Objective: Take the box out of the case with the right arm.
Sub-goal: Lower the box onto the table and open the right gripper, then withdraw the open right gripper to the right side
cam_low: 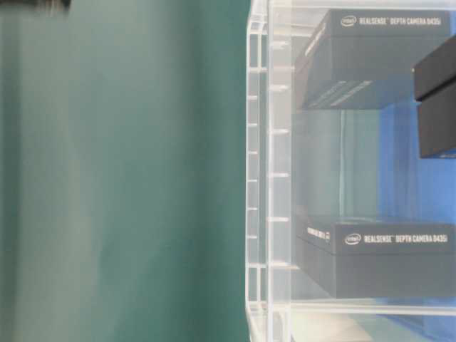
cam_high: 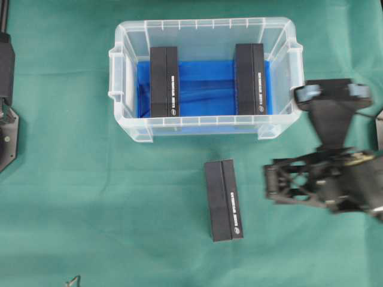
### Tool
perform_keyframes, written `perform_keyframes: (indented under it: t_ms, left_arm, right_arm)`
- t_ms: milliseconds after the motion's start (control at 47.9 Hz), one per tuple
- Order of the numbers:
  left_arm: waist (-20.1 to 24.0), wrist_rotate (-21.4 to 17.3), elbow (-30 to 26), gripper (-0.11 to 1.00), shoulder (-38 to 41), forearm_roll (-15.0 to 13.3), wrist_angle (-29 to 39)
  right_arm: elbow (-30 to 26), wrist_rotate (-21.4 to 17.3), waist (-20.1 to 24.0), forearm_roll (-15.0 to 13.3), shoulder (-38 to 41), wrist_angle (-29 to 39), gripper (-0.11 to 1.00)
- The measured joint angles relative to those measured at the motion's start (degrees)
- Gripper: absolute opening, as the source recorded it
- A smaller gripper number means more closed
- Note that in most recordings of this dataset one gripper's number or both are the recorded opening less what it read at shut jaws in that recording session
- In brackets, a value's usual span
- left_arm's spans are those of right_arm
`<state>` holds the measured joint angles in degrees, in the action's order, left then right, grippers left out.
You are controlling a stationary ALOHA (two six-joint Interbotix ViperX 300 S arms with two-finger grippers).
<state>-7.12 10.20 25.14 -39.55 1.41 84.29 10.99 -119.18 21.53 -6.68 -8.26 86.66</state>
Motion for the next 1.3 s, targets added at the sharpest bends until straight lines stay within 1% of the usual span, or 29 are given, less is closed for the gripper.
perform_keyframes:
  t_ms: [146, 272, 334, 418, 627, 711, 836, 920, 1108, 1170, 1296]
  left_arm:
    - [0.0, 0.0, 0.0, 0.0, 0.09, -0.09, 0.0]
    - [0.0, 0.0, 0.0, 0.0, 0.09, -0.09, 0.0]
    - [0.0, 0.0, -0.09, 0.0, 0.18, 0.0, 0.0]
    - [0.0, 0.0, -0.18, 0.0, 0.09, -0.09, -0.09]
    - [0.0, -0.44, -0.26, 0.0, 0.09, -0.09, -0.09]
    - [0.0, -0.35, -0.18, 0.0, 0.09, -0.09, -0.18]
    - [0.0, -0.18, -0.18, 0.0, 0.09, 0.0, -0.26]
    - [0.0, -0.18, -0.26, 0.0, 0.18, -0.09, -0.35]
    - [0.0, -0.35, -0.26, 0.0, 0.18, -0.09, -0.26]
    - [0.0, -0.18, -0.26, 0.0, 0.18, 0.0, -0.26]
    - [0.0, -0.18, -0.26, 0.0, 0.26, -0.09, -0.26]
  right_arm:
    - [6.59, -2.37, 2.2, 0.09, -6.5, -0.18, 0.88]
    - [10.55, -5.01, 4.39, 0.09, -11.07, -0.09, 0.88]
    - [11.87, -5.71, 5.01, 0.09, -12.92, -0.09, 0.88]
    - [12.57, -5.36, 5.1, -0.09, -14.5, -0.09, 0.88]
    - [13.27, -4.75, 5.01, -0.7, -15.56, -0.09, 0.88]
    - [13.54, -3.69, 4.31, -1.05, -15.73, 0.09, 0.88]
    - [14.33, -0.35, 1.05, -1.76, -17.14, 0.44, 0.88]
    - [15.03, 3.16, -2.2, -1.85, -18.46, 0.44, 0.88]
    - [16.26, 13.27, -11.51, -1.93, -21.71, 0.53, 0.88]
    - [16.35, 17.4, -15.03, -1.93, -22.24, 0.62, 0.88]
    - [16.44, 24.26, -21.09, -1.93, -22.41, 0.53, 0.88]
